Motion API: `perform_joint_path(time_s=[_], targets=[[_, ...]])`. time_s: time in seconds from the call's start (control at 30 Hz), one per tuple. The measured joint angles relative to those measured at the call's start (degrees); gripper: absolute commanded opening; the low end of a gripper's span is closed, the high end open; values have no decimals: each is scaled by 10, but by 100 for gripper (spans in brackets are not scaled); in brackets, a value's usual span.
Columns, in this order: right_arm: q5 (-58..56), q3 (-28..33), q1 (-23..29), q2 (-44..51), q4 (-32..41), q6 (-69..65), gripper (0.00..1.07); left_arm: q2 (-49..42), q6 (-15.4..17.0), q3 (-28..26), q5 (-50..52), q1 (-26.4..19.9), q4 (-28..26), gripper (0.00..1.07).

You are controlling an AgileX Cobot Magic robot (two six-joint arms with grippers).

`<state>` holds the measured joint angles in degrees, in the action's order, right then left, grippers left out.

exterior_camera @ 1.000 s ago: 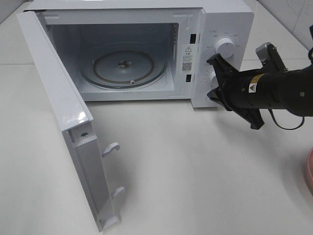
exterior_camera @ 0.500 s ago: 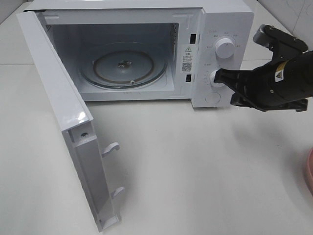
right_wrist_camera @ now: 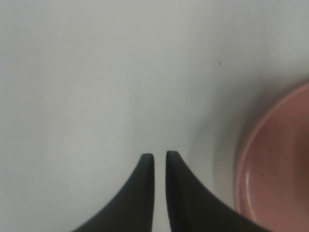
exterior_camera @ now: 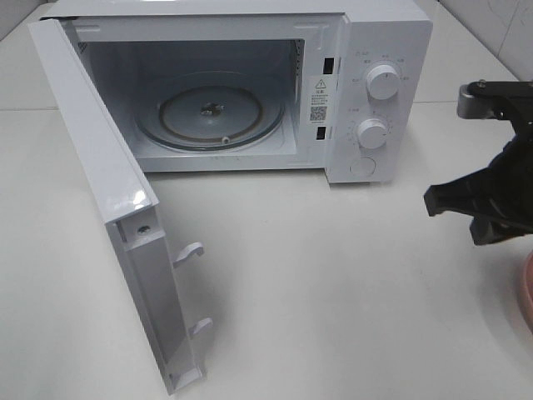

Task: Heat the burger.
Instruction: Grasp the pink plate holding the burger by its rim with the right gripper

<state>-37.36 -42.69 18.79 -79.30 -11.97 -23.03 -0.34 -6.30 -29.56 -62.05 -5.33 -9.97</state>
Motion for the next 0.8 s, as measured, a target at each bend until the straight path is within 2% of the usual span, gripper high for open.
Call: perform_joint_path(time_s=[0.07,0.3,0.37,0.4,0.43,0.47,0.5,0.53,0.57,0.6,0.63,0.67,0.8], targets=[[-84,0,0,11,-1,26,6,0,0,0,0,0,0,98],[-148,0,-2,25,-4,73,9,0,0,0,0,0,0,98],[-151,-1,-10,29,-4,91,20,0,0,0,0,0,0,98],[-151,-1,-10,29,-4,91,20,0,0,0,0,0,0,98],[-151,-3,-17,31,-5,97,34,0,0,0,0,0,0,98],[-151,-3,-17,31,-5,97,34,0,0,0,0,0,0,98],[-151,-3,-21,31,-6,102,53,0,0,0,0,0,0,98],[-150,-3,-23,31,-9,109,64,0,0,0,0,0,0,98],[-150,-3,-23,31,-9,109,64,0,0,0,0,0,0,98],[-147,-4,-26,31,-10,120,84,0,0,0,0,0,0,98],[-147,-4,-26,31,-10,120,84,0,0,0,0,0,0,98],[-146,-4,-26,31,-14,133,101,0,0,0,0,0,0,98],[-144,-4,-26,31,-17,148,103,0,0,0,0,0,0,98]])
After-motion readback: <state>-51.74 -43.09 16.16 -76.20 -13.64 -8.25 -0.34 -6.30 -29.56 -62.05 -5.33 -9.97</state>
